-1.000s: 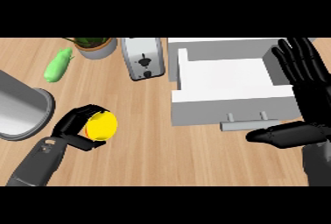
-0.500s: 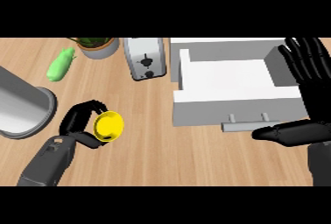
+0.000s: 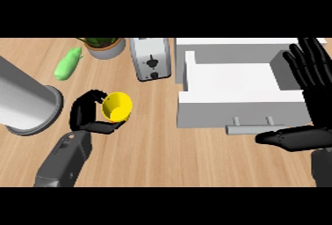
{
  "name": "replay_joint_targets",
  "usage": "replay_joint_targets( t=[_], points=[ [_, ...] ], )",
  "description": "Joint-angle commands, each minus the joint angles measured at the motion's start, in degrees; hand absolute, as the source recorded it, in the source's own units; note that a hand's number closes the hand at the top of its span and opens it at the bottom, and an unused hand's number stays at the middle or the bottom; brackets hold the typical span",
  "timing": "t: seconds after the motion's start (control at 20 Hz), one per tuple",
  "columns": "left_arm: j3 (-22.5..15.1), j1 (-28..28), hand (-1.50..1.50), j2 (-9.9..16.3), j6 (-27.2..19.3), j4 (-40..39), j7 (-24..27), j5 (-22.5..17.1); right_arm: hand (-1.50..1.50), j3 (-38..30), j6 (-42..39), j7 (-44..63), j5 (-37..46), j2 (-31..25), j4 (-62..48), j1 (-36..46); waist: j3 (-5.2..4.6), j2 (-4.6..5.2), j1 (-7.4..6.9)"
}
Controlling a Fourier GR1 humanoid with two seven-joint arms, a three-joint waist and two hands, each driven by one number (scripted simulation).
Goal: Pick up the cup, place it into the drawer and close the drawer
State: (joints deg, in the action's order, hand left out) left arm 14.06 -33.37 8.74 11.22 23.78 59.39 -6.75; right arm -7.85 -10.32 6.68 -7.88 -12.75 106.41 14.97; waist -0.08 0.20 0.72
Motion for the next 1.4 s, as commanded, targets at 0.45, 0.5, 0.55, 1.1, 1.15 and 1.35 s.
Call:
replay_joint_targets(
  t=[0.45, 0.5, 0.55, 1.1, 1.15, 1.35],
  points=[
    [-6.8, -12.1, 1.5, -7.2, -7.8, 21.3, -20.1, 0.7, -1.5, -2.3, -0.6, 2.5, -1.5, -1.6, 1.7, -0.5, 0.13, -0.6, -0.76],
    [-9.0, -10.5, 1.5, -8.6, -9.7, 25.6, -22.6, -0.1, -1.5, -0.9, -0.1, -2.8, 1.9, 0.2, 0.5, -4.2, 0.17, -0.72, -1.16],
    [-7.2, -16.6, 1.5, -8.3, -11.2, 24.2, -27.8, -0.1, -1.5, -2.9, -1.0, -1.6, 0.0, -1.7, -2.3, -0.4, 0.17, -0.55, -1.08],
    [-16.5, -33.6, 1.5, -8.7, -27.8, 18.5, -42.2, -2.8, -1.5, 0.0, 0.6, 2.7, 0.9, -0.3, 2.2, 1.6, 0.09, -0.17, 1.19],
    [-17.0, -36.2, 1.5, -8.7, -27.8, 16.3, -43.2, -3.7, -1.5, -0.1, 1.0, -1.1, 2.4, 0.7, 0.2, -0.6, 0.12, 0.01, 1.36],
    [-20.9, -40.3, 1.5, -8.7, -31.6, 8.0, -45.7, -6.2, -1.5, -0.3, -0.5, -2.5, 0.9, 0.7, -2.3, 1.3, 0.16, 0.47, 2.65]
  ],
)
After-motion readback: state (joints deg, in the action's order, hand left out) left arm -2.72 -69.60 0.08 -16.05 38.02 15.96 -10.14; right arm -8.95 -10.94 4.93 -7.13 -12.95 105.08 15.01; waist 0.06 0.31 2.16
